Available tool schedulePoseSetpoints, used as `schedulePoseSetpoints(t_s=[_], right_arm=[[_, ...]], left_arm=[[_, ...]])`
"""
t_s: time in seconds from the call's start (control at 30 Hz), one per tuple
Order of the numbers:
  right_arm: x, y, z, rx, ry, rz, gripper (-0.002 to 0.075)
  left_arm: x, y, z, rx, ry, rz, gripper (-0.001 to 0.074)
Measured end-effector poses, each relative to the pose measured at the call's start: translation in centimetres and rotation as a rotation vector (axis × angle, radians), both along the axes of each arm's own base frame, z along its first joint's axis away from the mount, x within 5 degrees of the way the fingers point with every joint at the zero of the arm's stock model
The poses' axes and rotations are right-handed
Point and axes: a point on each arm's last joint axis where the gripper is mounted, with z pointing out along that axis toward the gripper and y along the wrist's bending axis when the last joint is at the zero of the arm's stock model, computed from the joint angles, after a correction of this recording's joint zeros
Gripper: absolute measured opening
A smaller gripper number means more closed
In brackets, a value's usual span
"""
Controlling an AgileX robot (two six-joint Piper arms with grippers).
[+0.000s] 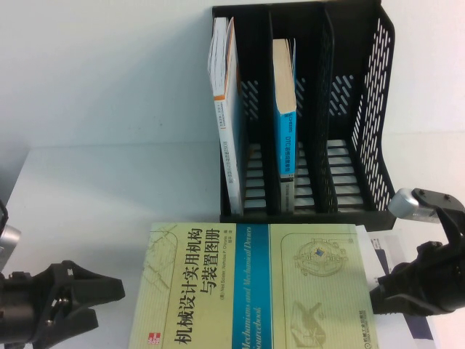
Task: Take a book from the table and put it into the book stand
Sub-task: Push book with right arm, then pick up the book with your left arm
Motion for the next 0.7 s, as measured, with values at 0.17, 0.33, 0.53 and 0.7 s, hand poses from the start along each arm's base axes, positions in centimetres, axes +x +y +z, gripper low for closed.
schedulePoseSetpoints(t_s=[0.17,0.33,0.53,0.7], right_arm=[[0.0,0.0,0.0,0.0,0.0,0.0,-0.0003],[0.0,0.0,0.0,0.0,0.001,0.0,-0.0003],[0.0,0.0,0.0,-0.001,0.002,0.002,-0.0003],[0.0,0.0,0.0,-0.003,0.0,0.005,-0.0003]], left_arm=[[0.7,0.0,-1.3,-0.063,0.089,-0.012,0.0594],[2.7,0.0,-2.5,-0.199,0.125,-0.089,0.0598],[4.6,-0.9,-3.4,-0.212,0.1,-0.162,0.06],[4.4,-3.4,-3.4,-0.192,0.065,-0.3,0.0601]])
